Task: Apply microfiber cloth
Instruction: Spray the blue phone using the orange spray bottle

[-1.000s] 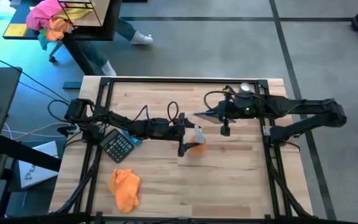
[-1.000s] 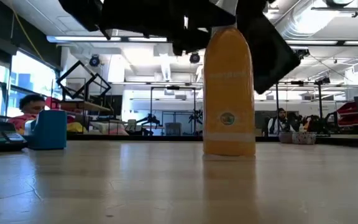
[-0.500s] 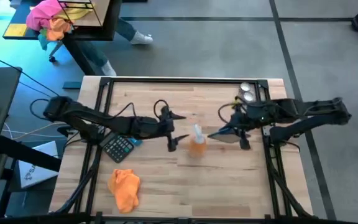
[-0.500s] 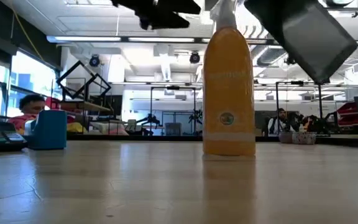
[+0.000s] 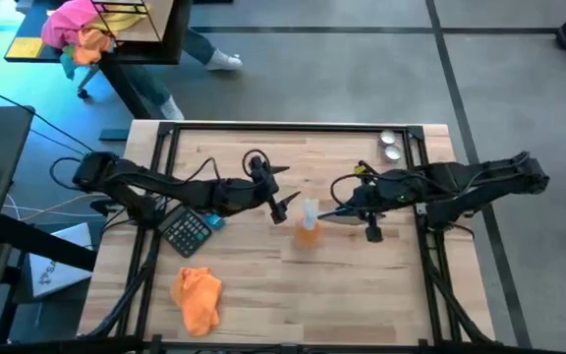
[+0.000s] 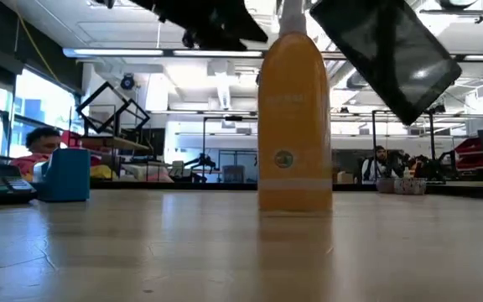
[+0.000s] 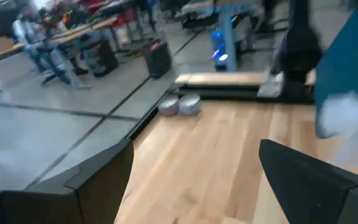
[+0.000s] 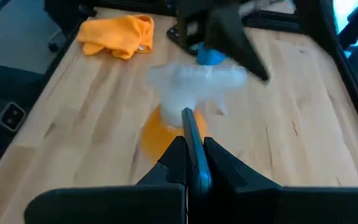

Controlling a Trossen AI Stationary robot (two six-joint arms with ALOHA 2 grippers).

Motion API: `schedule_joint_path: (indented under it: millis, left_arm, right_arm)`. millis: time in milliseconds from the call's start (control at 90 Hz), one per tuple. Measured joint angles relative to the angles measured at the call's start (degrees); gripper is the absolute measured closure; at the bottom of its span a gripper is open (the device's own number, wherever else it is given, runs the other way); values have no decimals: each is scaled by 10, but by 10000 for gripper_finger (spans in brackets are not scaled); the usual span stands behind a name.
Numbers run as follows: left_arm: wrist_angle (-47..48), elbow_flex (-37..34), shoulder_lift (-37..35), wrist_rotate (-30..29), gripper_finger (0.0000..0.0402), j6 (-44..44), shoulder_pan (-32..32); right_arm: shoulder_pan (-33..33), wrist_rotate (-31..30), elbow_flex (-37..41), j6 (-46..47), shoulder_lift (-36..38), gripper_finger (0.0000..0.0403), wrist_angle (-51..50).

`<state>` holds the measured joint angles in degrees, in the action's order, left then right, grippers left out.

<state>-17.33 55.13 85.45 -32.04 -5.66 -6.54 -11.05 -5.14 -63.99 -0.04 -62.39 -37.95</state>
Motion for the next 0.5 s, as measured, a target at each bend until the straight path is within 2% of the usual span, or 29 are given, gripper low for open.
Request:
schedule_joint_path:
  millis: [133,211,344,433,500]
  left_arm:
    - [34,0,-10,121,71,-4,-1]
    - [39,0,-10,147,71,22,-5]
    - [54,-2,-7,137,71,66,-22]
    - [1,-16,2,102,71,78,-36]
    - [-46,-26,15,100,71,81,-40]
  right_arm:
    - [0,-18,0,1,26,403,-29]
    - [0,-19,0,5,41,403,-32]
    - [0,-18,0,16,56,403,-44]
    - [0,-17,0,16,56,403,-47]
    - [0,-17,0,15,53,403,-45]
